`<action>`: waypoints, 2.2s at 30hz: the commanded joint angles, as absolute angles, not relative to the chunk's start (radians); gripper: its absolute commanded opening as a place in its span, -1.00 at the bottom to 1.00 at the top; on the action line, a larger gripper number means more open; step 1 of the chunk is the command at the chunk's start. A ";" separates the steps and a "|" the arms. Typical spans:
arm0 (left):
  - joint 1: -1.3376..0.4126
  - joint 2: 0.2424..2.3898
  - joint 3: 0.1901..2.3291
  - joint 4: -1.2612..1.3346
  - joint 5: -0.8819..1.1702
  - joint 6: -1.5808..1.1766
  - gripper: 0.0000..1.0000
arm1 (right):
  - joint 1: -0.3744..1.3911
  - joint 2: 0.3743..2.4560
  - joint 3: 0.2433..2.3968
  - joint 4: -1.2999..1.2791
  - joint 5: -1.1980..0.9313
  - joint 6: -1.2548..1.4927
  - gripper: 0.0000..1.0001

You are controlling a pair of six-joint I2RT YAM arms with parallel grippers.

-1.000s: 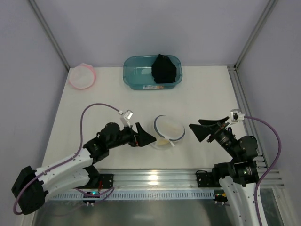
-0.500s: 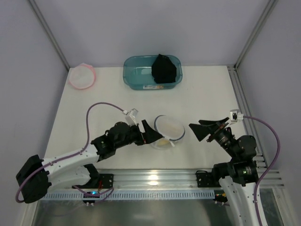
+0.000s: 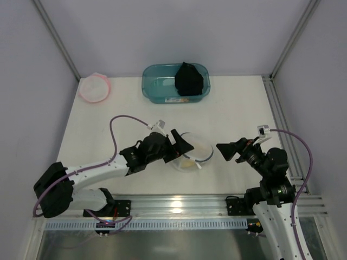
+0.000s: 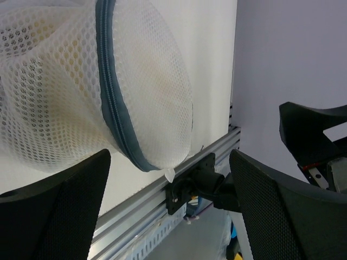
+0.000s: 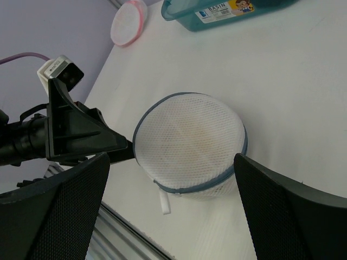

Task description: Unzip the laundry bag and remove the bra

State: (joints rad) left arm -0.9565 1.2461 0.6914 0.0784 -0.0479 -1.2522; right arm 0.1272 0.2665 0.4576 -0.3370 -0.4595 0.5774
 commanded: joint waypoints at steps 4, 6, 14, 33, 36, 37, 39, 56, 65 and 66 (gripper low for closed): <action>-0.963 1.339 0.759 0.029 -0.085 -1.295 0.58 | 0.129 0.252 0.466 -0.371 -0.437 0.545 0.99; -0.963 1.367 0.761 0.075 -0.071 -1.302 0.36 | 0.129 0.255 0.466 -0.379 -0.437 0.542 0.99; -0.962 1.410 0.733 0.176 -0.083 -1.344 -1.00 | 0.129 0.317 0.466 -0.465 -0.498 0.480 0.76; -0.960 1.367 0.696 0.210 -0.104 -1.401 -1.00 | 0.557 0.586 0.393 -0.333 -0.241 0.551 0.11; -0.960 1.348 0.686 0.206 -0.104 -1.407 -1.00 | 0.601 0.626 0.387 -0.310 -0.145 0.554 0.15; -0.960 1.344 0.683 0.206 -0.104 -1.408 -1.00 | 0.610 0.638 0.385 -0.293 -0.124 0.554 0.15; -0.960 1.332 0.677 0.209 -0.098 -1.413 -1.00 | 0.632 0.681 0.382 -0.270 -0.098 0.554 0.15; -0.959 1.355 0.652 0.253 -0.058 -1.451 -1.00 | 0.716 0.775 0.386 -0.115 -0.005 0.583 -0.92; -0.887 1.284 0.646 0.152 0.035 -1.370 -1.00 | 0.719 0.804 0.503 -0.414 0.207 0.607 -0.92; -0.876 1.272 0.641 0.132 0.038 -1.359 -1.00 | 0.718 0.808 0.518 -0.452 0.227 0.609 -0.92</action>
